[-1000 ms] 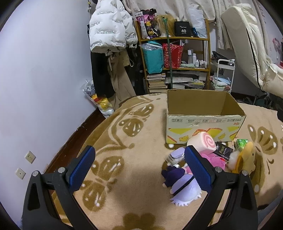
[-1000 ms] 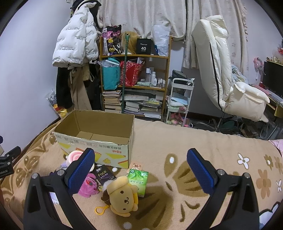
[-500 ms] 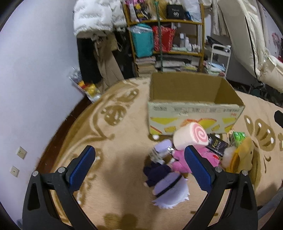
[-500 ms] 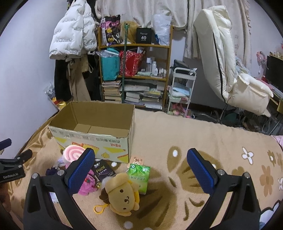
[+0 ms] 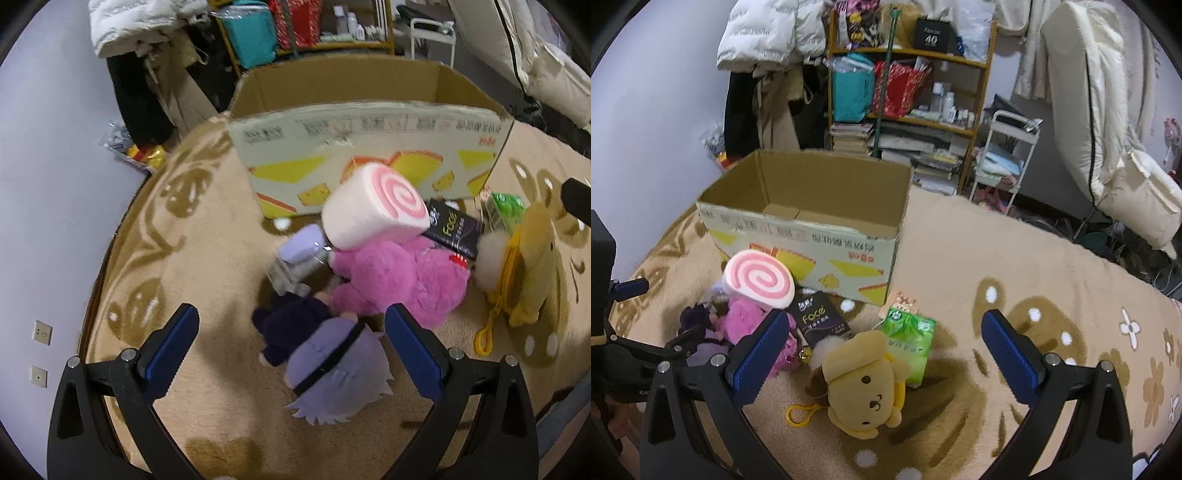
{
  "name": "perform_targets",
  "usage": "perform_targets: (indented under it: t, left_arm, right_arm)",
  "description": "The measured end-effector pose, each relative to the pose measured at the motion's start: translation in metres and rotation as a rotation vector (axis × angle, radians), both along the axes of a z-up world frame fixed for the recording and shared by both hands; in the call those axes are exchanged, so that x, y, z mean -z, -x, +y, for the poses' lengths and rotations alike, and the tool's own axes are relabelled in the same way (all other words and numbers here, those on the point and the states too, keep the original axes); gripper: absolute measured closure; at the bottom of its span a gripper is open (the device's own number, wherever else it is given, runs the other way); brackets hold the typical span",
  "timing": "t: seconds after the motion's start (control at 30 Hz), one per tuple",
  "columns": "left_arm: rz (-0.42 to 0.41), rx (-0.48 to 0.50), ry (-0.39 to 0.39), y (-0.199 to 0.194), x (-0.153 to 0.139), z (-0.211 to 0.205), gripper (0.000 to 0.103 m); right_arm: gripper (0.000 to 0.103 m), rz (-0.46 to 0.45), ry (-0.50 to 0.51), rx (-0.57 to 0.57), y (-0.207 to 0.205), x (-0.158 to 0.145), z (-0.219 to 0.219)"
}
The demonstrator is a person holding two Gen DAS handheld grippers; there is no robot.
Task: Organize soft objects
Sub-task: 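Lower the left tool onto the purple-haired doll while the right tool reaches the yellow bear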
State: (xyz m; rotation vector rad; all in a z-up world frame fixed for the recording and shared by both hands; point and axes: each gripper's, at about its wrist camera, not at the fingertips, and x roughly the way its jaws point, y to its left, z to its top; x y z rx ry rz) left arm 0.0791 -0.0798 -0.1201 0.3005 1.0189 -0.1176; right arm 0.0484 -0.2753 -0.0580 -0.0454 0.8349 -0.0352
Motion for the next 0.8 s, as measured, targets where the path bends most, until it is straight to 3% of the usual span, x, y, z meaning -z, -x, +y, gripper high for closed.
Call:
perform_targets:
  t: [0.23, 0.4, 0.67, 0.8]
  left_arm:
    - [0.09, 0.001, 0.016, -0.009, 0.019, -0.002, 0.003]
    - [0.152, -0.012, -0.018, -0.017, 0.038, -0.003, 0.003]
    - [0.268, -0.024, 0.035, -0.025, 0.054, 0.0, 0.006]
    - [0.316, -0.033, 0.058, -0.029, 0.062, 0.004, 0.011]
  right_arm:
    - [0.0, 0.078, -0.022, -0.017, -0.014, 0.024, -0.001]
    - [0.0, 0.137, -0.017, -0.017, -0.023, 0.041, -0.002]
    - [0.0, 0.197, -0.037, -0.017, -0.031, 0.058, -0.006]
    - [0.007, 0.222, -0.075, -0.026, -0.032, 0.06, -0.008]
